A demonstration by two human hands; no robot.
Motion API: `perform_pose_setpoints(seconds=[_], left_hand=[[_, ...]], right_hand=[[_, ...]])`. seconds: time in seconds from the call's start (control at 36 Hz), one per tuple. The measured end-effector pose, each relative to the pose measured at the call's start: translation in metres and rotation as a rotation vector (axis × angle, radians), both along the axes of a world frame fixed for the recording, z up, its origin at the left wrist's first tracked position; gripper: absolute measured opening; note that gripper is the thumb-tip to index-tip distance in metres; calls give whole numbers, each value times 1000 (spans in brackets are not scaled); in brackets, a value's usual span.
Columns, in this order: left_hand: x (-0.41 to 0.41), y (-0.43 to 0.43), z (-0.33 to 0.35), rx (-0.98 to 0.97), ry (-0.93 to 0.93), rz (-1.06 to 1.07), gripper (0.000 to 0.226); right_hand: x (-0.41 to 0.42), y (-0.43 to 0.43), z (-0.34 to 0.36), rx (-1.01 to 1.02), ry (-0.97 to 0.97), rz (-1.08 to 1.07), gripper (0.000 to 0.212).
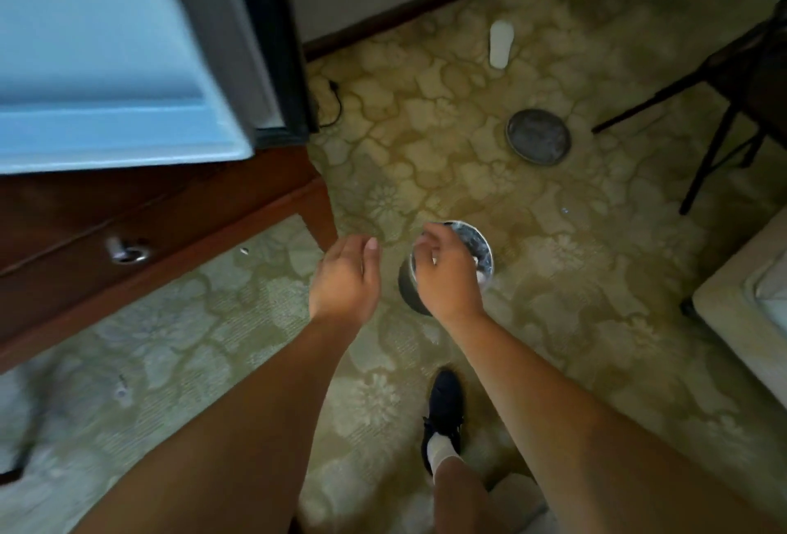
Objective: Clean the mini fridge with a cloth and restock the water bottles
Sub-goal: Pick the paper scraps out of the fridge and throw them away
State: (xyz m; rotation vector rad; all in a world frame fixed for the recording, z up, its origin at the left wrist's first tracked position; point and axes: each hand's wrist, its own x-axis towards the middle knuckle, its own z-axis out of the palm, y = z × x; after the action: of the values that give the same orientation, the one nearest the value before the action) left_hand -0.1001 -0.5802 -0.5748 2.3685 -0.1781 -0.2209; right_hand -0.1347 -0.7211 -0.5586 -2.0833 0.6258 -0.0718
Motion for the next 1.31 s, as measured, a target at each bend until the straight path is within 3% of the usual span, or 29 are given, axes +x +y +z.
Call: perform_pose_setpoints(seconds=[0.17,0.61,0.94,1.31], left_hand=[[-3,77,57,-35,-179,40,32],[-8,310,188,-14,-514,242,34],[-12,467,268,98,-540,381,38],[48,527,335,176,-555,501,34]], right_hand=[[5,77,60,-48,-85,56,34],[16,305,195,-188,-328,338,30],[45,456,276,-184,-365,578,34],[124,518,338,-161,-411,678,38]])
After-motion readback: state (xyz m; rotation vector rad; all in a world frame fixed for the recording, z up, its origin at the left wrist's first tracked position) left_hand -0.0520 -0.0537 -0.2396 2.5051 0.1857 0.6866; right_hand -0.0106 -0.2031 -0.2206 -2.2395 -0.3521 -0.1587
